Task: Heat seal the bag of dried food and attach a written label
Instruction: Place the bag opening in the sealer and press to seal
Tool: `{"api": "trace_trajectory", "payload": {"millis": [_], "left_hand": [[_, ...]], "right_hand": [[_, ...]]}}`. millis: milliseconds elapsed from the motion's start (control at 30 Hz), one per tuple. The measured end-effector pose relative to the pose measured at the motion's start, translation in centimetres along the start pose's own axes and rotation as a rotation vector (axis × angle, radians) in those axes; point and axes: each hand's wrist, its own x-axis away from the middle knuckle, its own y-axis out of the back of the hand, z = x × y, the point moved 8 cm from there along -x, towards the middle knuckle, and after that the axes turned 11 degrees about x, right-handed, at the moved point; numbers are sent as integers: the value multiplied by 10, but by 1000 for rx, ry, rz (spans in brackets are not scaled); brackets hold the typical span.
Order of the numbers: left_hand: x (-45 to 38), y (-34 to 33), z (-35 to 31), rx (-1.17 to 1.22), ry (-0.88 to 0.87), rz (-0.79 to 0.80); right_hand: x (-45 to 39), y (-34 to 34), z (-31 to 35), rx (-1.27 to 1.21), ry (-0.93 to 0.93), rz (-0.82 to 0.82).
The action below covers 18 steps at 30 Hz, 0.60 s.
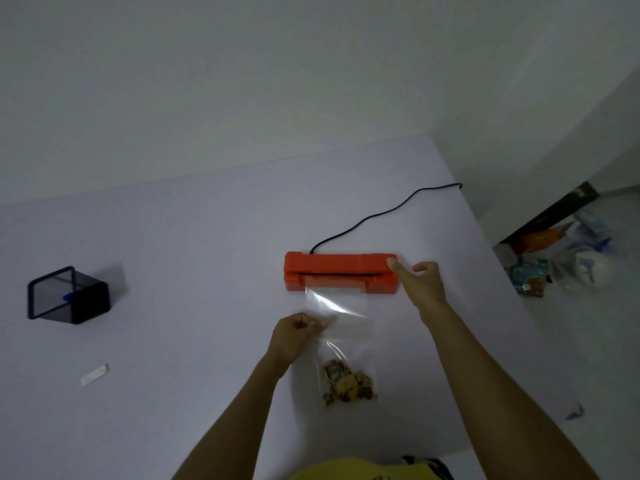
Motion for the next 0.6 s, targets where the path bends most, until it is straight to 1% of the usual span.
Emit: {"api": "trace_trajectory", "payload": {"millis": [133, 600], "left_hand": [[0, 3, 3, -38, -11, -2], [0, 5, 6, -38, 1, -6]], "right_hand": [[2, 1, 1, 1, 1, -16], [-7, -3, -5, -20, -11, 10]]}}
